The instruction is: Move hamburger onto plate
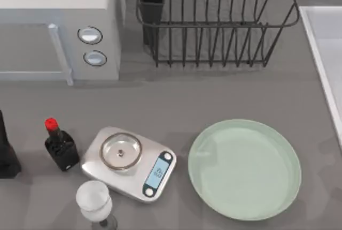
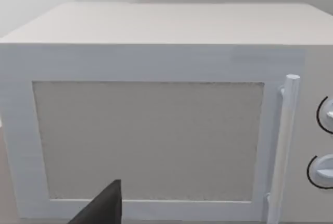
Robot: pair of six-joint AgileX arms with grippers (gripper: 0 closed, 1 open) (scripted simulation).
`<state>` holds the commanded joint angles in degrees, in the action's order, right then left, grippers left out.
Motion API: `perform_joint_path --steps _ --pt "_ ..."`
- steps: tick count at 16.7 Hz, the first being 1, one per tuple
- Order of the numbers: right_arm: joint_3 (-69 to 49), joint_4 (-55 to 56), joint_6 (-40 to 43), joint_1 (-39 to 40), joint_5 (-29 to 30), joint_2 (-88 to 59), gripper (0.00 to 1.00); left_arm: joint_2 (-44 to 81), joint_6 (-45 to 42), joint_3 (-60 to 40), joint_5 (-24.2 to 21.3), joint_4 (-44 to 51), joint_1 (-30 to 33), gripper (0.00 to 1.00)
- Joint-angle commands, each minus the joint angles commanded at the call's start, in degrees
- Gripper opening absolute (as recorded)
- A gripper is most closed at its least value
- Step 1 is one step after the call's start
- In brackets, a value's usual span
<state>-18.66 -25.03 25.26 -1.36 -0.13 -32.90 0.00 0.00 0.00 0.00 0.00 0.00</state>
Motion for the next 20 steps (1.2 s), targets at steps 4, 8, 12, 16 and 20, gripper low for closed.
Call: perform_joint_path --steps 4,8,12,16,20 --pt "-9.9 -14.3 14.0 -0.8 0.1 -19.7 1.00 0.0 0.0 0.0 0.0 0.0 0.0 1.00" --pt "-18.5 -25.4 25.4 -1.4 0.0 -34.4 1.00 0.0 0.0 0.0 0.0 0.0 0.0 1.00" --pt "-23.6 -31.3 31.8 -1.7 -0.1 -42.4 1.00 0.0 0.0 0.0 0.0 0.0 0.0 1.00" --pt "-24.1 -31.9 32.4 -1.8 -0.1 -43.2 1.00 0.0 0.0 0.0 0.0 0.0 0.0 1.00" --pt "-22.6 -29.6 32.2 -1.6 -0.1 -44.3 1.00 0.0 0.0 0.0 0.0 0.0 0.0 1.00"
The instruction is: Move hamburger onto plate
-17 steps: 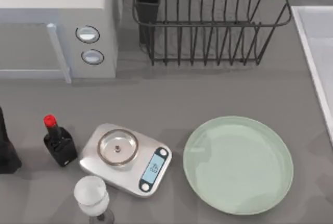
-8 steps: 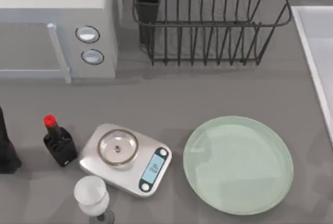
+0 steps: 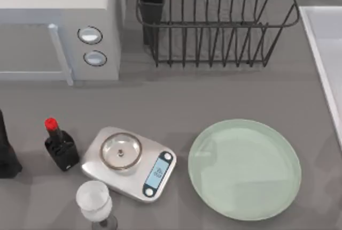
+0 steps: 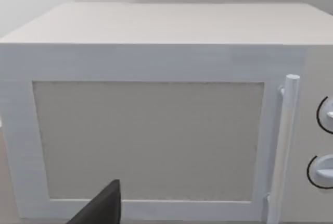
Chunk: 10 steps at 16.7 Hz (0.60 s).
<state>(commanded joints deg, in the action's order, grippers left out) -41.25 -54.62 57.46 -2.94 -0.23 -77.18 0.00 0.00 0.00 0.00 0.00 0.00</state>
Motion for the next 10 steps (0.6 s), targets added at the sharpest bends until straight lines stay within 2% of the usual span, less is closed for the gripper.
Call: perform_joint_path --steps 6,10 --pt "7.8 16.4 -0.2 0.1 0.0 -7.9 1.00 0.0 0.0 0.0 0.0 0.0 0.0 1.00" --pt "10.2 21.0 -0.3 0.1 0.0 -10.6 1.00 0.0 0.0 0.0 0.0 0.0 0.0 1.00"
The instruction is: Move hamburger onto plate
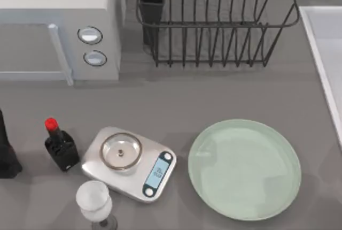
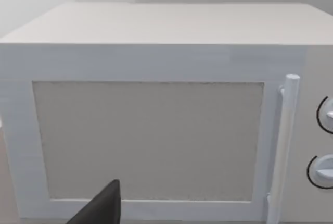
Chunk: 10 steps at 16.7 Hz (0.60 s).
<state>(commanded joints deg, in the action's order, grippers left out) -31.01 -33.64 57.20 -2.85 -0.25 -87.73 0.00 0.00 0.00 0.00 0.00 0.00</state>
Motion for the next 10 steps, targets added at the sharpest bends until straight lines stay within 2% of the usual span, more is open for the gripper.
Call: perform_joint_path --steps 3,10 --pt "0.0 0.0 0.0 0.0 0.0 0.0 1.00 0.0 0.0 0.0 0.0 0.0 0.0 1.00" --pt "0.0 0.0 0.0 0.0 0.0 0.0 0.47 0.0 0.0 0.0 0.0 0.0 0.0 1.00"
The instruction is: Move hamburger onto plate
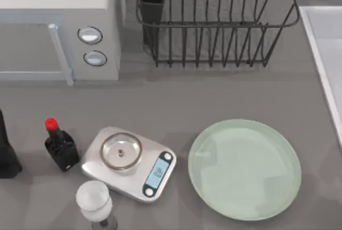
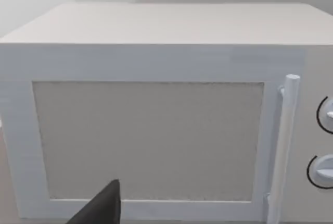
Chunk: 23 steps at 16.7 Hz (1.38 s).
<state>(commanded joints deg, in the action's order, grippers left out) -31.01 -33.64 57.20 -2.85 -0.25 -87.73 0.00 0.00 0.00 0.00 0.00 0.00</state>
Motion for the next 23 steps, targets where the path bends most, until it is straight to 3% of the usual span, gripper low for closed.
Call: perform_joint_path --steps 6,14,15,19,23 --pt "0.0 0.0 0.0 0.0 0.0 0.0 0.02 0.0 0.0 0.0 0.0 0.0 0.0 1.00" --pt "0.0 0.0 0.0 0.0 0.0 0.0 0.00 0.0 0.0 0.0 0.0 0.0 0.0 1.00" --pt "-2.9 -6.2 -1.4 -0.2 -0.3 4.0 0.00 0.0 0.0 0.0 0.0 0.0 0.0 1.00" --pt "-6.1 -10.5 -1.0 -0.2 -0.3 5.4 0.00 0.0 0.0 0.0 0.0 0.0 0.0 1.00" --pt "-12.9 -23.2 -0.7 -0.3 -0.3 9.2 0.00 0.0 0.0 0.0 0.0 0.0 0.0 1.00"
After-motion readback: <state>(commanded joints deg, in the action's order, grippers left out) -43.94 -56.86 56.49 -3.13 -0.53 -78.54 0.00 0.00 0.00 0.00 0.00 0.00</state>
